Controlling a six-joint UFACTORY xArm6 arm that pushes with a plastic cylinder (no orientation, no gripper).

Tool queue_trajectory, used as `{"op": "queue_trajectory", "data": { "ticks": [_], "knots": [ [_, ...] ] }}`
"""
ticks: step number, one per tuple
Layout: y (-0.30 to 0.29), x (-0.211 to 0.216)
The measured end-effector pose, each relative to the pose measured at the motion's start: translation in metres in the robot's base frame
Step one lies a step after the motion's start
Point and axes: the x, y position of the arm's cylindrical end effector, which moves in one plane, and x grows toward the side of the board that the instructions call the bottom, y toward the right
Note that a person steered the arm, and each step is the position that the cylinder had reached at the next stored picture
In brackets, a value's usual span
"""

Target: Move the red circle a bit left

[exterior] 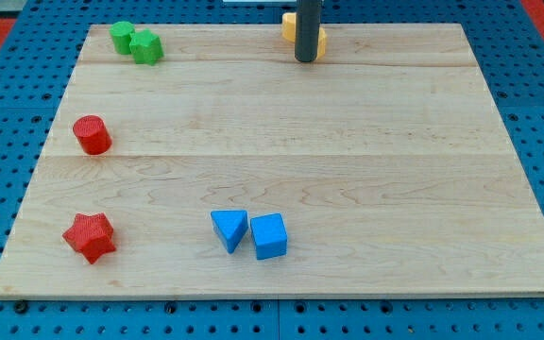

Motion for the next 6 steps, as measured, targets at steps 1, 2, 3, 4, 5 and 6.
{"op": "queue_trajectory", "data": {
  "ticks": [1, 2, 3, 4, 5, 6],
  "knots": [
    [0.0, 0.0],
    [-0.001, 0.0],
    [-0.002, 0.001],
    [-0.009, 0.037],
    [-0.042, 0.08],
    [-0.042, 0.079]
  ]
}}
